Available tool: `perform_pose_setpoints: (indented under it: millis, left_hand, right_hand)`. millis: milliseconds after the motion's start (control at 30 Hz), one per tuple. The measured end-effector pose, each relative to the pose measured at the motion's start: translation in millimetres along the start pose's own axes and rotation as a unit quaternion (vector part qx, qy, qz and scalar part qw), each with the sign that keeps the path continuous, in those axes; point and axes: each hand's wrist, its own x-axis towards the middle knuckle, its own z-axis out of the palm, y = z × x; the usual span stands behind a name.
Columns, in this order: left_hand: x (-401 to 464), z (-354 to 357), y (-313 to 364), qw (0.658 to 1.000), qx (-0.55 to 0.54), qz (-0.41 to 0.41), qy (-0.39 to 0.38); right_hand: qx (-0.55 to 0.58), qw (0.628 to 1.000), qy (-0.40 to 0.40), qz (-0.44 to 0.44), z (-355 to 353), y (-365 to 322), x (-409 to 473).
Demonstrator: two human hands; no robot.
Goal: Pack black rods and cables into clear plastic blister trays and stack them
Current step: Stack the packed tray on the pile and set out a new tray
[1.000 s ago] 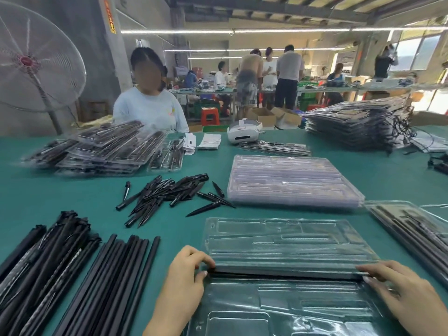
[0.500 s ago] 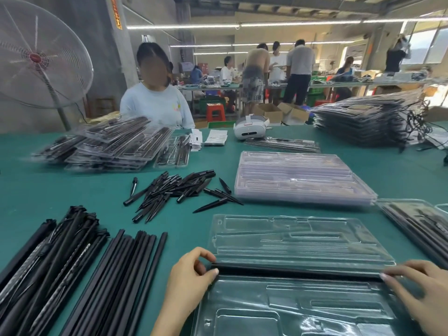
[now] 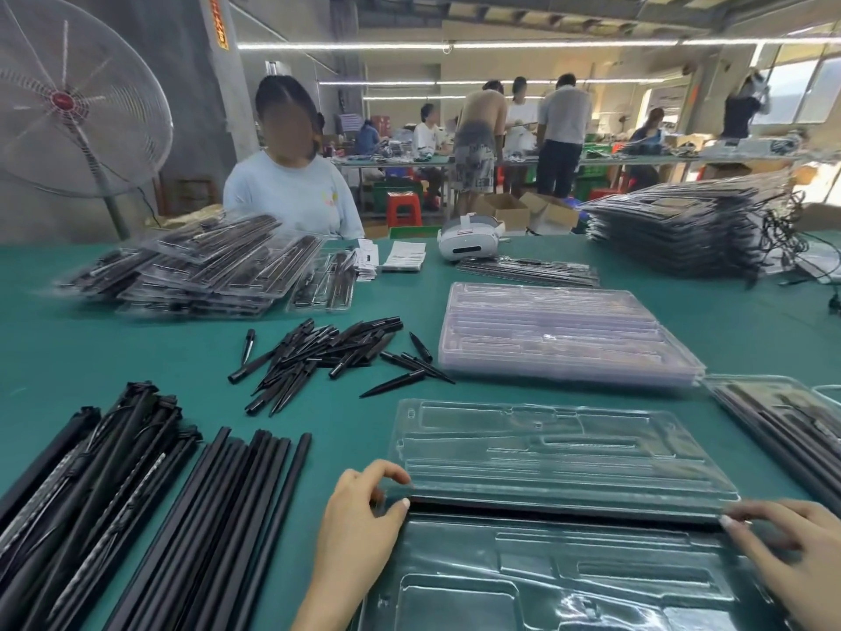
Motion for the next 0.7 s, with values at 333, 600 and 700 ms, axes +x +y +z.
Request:
perform_pose_setpoints:
  millis: [333, 600, 700]
  left_hand:
    - [7.2, -11.6, -10.4, 0.996, 0.058, 0.002, 0.072]
    - [14.5, -13.3, -9.8, 0.996, 0.076, 0.004, 0.035]
    - [16.0, -15.3, -10.9, 0.996, 0.091, 0.0, 0.005]
  right_hand:
    - [0.028, 0.995, -0.07, -0.057, -8.2, -21.0, -14.1]
    - [-0.021, 0.996, 0.004, -0.089, 1.5, -21.3, -10.3]
    - [-0.041, 0.994, -0.002, -0.098, -1.5, -29.1, -10.7]
